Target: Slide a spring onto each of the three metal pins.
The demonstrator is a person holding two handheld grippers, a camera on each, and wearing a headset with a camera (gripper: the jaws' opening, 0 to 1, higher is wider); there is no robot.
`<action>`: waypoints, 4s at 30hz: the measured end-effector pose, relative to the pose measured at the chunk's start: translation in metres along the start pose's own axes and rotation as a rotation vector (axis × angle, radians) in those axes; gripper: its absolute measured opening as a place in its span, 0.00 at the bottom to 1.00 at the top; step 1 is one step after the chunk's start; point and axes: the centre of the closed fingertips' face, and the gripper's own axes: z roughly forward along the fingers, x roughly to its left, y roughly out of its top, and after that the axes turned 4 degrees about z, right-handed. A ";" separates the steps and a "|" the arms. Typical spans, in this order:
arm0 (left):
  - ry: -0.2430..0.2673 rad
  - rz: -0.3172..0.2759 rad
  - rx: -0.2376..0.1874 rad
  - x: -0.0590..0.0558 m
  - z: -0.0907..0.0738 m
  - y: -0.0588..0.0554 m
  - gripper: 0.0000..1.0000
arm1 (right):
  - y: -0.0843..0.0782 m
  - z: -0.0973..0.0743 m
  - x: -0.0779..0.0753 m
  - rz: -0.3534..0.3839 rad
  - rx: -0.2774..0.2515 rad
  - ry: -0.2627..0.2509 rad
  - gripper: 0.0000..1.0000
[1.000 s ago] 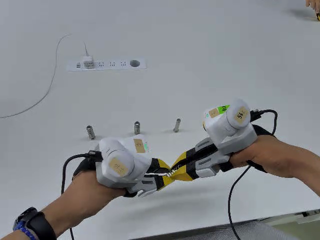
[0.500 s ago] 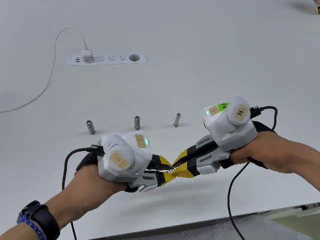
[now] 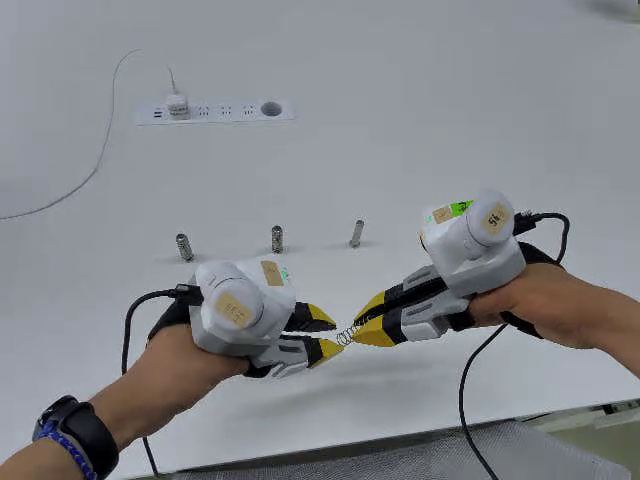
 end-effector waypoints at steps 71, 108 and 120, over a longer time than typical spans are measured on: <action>0.373 -0.329 0.014 0.077 -0.054 -0.081 0.44 | -0.036 -0.025 -0.118 0.141 0.154 -0.288 0.12; 0.511 -0.426 -0.019 0.098 -0.097 -0.094 0.63 | 0.030 -0.031 -0.171 0.039 0.177 -0.332 0.12; 0.517 -0.443 -0.024 0.098 -0.098 -0.093 0.66 | 0.043 -0.030 -0.178 0.010 0.186 -0.333 0.12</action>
